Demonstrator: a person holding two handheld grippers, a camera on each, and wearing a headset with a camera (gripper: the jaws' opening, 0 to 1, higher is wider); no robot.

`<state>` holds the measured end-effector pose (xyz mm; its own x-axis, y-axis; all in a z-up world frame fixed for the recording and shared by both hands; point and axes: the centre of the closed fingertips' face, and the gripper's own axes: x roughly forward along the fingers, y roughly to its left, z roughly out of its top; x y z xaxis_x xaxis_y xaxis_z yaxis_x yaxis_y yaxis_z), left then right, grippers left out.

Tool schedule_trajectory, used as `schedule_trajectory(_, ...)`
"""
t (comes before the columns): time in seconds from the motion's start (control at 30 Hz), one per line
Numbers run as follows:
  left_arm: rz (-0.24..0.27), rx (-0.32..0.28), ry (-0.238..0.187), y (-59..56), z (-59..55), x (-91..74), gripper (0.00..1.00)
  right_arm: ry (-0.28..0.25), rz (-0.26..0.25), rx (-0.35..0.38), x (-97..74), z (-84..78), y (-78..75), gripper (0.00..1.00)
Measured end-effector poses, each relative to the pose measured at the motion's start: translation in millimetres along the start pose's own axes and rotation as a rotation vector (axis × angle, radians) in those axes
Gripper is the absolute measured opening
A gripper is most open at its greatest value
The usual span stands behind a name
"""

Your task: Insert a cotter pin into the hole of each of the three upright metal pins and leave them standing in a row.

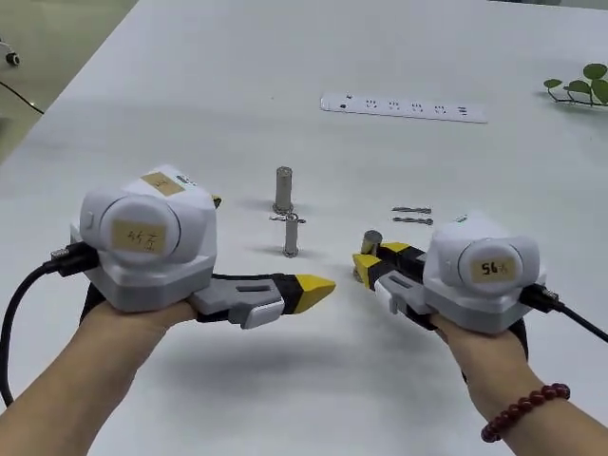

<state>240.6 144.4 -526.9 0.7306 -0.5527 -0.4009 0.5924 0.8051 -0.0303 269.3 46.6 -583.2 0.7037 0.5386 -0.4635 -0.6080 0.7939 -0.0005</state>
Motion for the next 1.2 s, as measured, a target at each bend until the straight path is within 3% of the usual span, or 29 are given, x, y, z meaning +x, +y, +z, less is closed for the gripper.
schedule_trajectory(0.4,-0.009,0.006,0.015,-1.1,-3.0,1.7,0.96,0.029,0.028,-0.01,-1.8,-1.0,2.7,0.09)
schedule_trajectory(0.53,-0.009,0.004,0.016,-1.3,-3.4,1.5,0.96,0.031,0.042,-0.006,-4.1,-2.8,3.7,0.14)
schedule_trajectory(0.73,-0.005,-0.006,0.008,-0.2,-1.5,0.3,0.97,0.029,0.061,-0.034,-15.9,0.1,6.3,0.2)
schedule_trajectory(0.93,-0.006,-0.012,0.0,-0.5,0.2,-0.6,0.98,0.041,0.073,-0.028,-28.4,2.0,-1.3,0.25)
schedule_trajectory(1.2,-0.001,-0.009,0.005,0.2,-0.6,-0.7,0.99,0.109,0.108,-0.137,-39.2,3.0,-13.5,0.25)
